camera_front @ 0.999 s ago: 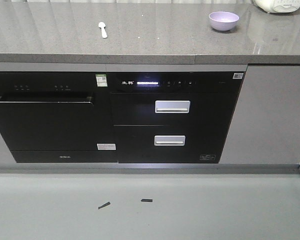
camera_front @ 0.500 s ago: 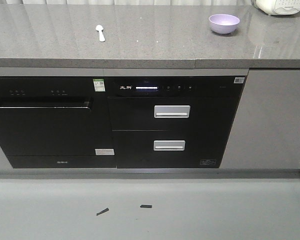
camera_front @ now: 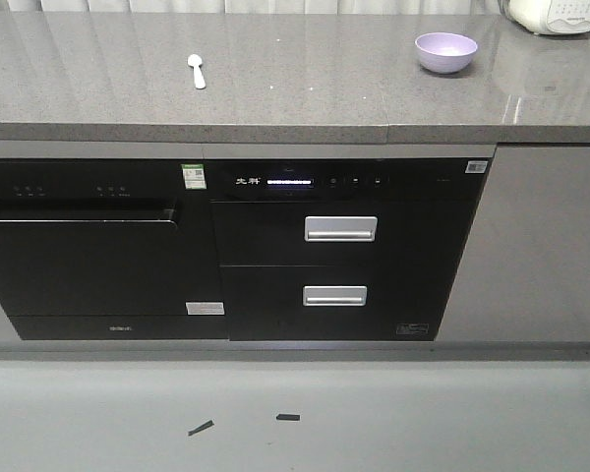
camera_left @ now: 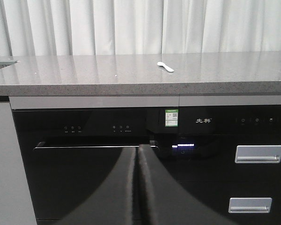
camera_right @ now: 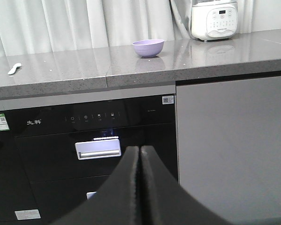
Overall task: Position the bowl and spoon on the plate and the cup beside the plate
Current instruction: 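Keep driving the base toward the counter edge near the lavender bowl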
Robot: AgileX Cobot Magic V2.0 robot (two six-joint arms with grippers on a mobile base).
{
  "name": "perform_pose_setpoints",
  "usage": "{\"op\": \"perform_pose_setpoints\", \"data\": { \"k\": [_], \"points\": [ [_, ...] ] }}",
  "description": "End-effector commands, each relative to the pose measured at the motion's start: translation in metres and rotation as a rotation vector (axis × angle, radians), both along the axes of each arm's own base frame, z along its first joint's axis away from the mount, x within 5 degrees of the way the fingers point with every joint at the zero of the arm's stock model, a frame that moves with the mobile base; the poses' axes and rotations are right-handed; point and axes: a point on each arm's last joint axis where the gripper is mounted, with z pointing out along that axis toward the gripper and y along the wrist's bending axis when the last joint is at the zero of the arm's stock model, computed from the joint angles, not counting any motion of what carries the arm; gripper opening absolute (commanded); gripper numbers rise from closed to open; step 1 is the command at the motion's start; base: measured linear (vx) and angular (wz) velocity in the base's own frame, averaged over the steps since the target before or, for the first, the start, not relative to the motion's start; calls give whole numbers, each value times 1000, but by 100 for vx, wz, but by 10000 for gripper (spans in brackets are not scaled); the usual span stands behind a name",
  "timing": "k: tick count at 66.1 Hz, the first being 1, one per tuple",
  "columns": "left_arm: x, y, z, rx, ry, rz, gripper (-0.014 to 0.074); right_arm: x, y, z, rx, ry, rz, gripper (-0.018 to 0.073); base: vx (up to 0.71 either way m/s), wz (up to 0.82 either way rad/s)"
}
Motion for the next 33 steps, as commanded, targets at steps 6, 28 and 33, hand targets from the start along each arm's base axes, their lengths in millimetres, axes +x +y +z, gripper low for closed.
{"op": "perform_pose_setpoints", "data": {
  "k": [6,28,33],
  "points": [
    [2,1,-3,-4,-36,5,-6,0,0,3,-16,-70,4,-2,7,1],
    [2,1,-3,-4,-36,5,-6,0,0,3,-16,-70,4,-2,7,1],
    [2,1,-3,-4,-36,5,-6,0,0,3,-16,-70,4,-2,7,0]
  ]
}}
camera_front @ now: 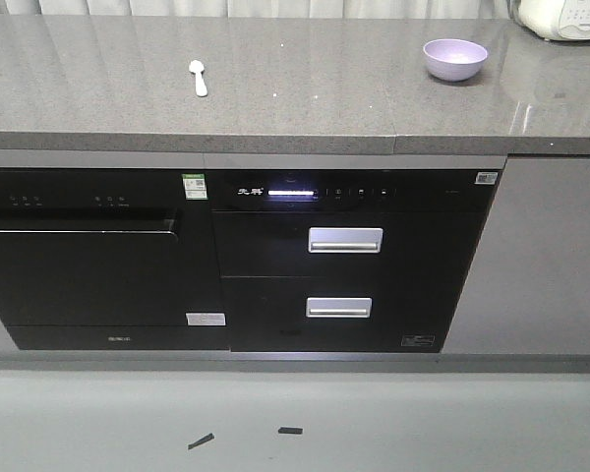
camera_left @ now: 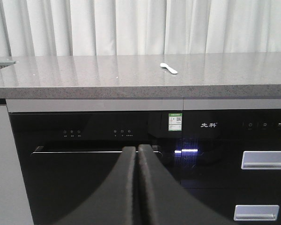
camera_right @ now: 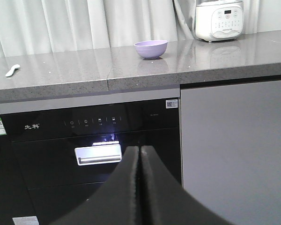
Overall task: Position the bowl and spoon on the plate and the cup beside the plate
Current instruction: 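Keep driving the base toward the counter edge near the lavender bowl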
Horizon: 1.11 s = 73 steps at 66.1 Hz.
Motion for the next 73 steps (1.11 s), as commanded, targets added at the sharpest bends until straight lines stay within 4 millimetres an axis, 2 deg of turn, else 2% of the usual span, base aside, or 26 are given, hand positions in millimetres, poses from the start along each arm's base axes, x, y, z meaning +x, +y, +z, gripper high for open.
{"op": "perform_pose_setpoints", "data": {
  "k": [1,73],
  "points": [
    [2,1,-3,-4,-36,5,-6,0,0,3,-16,-70,4,-2,7,0],
    [2,1,-3,-4,-36,5,-6,0,0,3,-16,-70,4,-2,6,0]
  ]
}}
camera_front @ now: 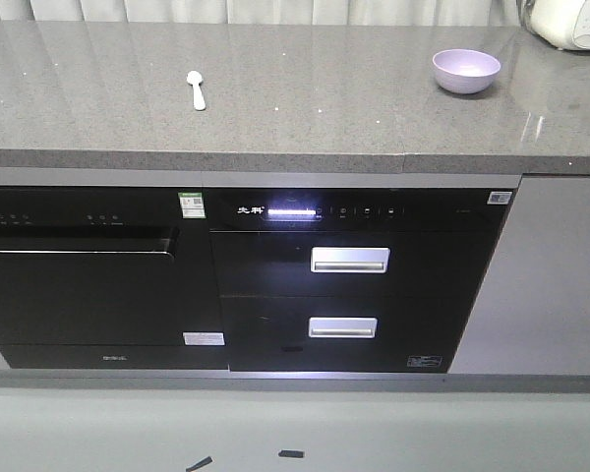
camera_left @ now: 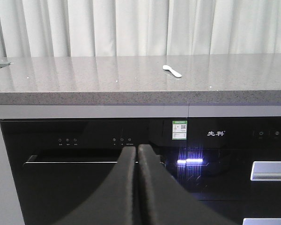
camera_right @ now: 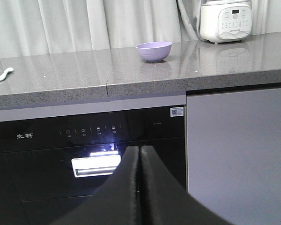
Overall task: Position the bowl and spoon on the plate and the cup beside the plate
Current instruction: 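Keep driving the base toward the counter edge near the lavender bowl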
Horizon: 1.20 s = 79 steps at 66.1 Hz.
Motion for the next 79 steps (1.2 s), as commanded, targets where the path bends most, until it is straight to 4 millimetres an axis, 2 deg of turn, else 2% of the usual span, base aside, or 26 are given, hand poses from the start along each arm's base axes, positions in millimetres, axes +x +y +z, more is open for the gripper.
{"op": "perform_pose_setpoints", "data": {
  "k": [1,79],
  "points": [
    [2,1,-3,-4,-36,5,-6,0,0,3,-16,-70,4,-2,6,1],
    [2,1,-3,-4,-36,5,-6,0,0,3,-16,-70,4,-2,7,1]
  ]
}}
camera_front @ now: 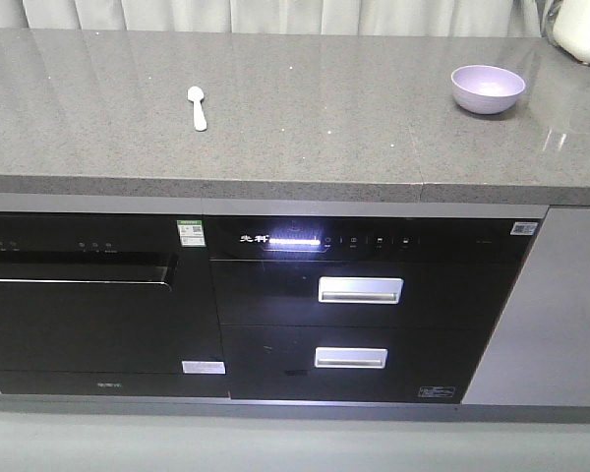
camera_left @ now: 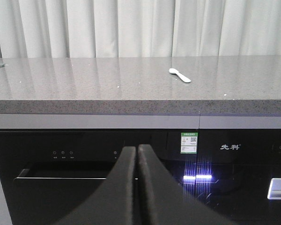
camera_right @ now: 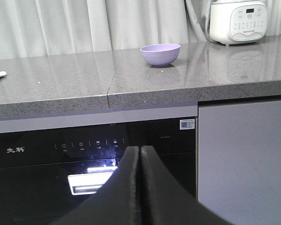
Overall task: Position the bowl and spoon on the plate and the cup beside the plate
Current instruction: 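Keep driving the base toward the counter edge near the lavender bowl, then drive the base up to the counter, spoon and bowl in reach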
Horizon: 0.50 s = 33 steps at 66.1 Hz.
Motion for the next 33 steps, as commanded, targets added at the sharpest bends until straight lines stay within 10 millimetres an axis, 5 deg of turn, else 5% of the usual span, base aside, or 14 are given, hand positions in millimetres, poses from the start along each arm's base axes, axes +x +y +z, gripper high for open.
{"op": "perform_pose_setpoints", "data": {
  "k": [1,33],
  "points": [
    [2,1,-3,-4,-36,5,-6,0,0,3,-16,-70,4,-2,7,0],
    [2,1,-3,-4,-36,5,-6,0,0,3,-16,-70,4,-2,5,-1]
  ]
}}
